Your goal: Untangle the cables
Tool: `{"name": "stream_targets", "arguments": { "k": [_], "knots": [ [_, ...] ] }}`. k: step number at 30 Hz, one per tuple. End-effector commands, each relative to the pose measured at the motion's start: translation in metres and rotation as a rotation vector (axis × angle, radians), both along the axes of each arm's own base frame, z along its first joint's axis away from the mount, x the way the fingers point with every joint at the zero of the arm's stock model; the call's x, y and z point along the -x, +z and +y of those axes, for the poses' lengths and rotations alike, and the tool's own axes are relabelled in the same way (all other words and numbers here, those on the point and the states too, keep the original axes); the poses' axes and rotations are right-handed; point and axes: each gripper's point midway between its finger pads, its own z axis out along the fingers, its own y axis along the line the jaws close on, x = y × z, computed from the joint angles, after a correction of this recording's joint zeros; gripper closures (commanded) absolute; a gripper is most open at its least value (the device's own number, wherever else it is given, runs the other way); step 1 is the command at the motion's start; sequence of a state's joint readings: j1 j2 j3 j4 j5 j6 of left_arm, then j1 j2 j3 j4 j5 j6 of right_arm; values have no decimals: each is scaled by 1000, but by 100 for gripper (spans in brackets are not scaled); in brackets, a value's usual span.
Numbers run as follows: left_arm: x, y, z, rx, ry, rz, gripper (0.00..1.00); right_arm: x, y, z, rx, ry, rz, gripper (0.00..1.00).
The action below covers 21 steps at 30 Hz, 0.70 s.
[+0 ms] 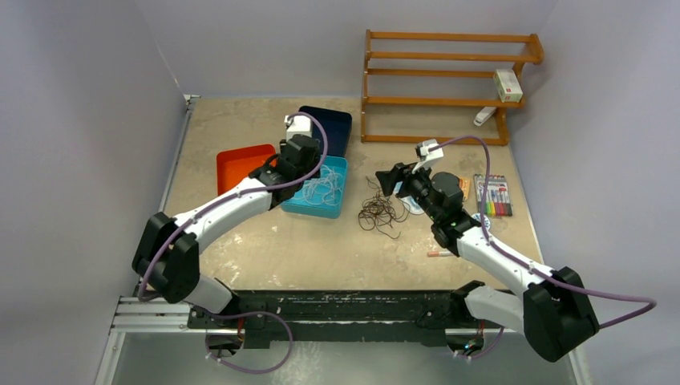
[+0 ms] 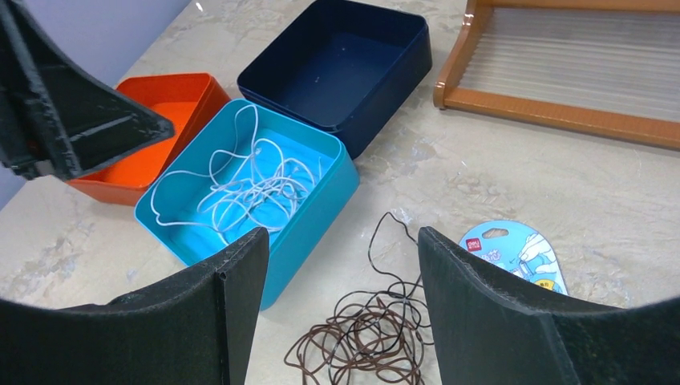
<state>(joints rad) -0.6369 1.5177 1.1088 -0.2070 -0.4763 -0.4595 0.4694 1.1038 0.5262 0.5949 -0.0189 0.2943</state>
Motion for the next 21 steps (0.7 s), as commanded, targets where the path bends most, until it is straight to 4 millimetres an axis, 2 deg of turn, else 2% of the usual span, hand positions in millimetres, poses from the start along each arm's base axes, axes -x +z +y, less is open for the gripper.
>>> {"name": "stream_targets", "arguments": {
  "k": [1,5,12,21],
  "knots": [
    [11,15,7,58,8,-30,53,-3,25,4,-25,10,-37,29],
    [19,13,-3,92,-63,-26,53,-1,14,0,-50,-34,76,29],
    [22,17,-32,194,-183,-41,53,6,-27,-7,17,-85,310,31],
    [20,16,-39,197,-208,-41,54,7,-78,1,136,-44,510,38]
  ]
}}
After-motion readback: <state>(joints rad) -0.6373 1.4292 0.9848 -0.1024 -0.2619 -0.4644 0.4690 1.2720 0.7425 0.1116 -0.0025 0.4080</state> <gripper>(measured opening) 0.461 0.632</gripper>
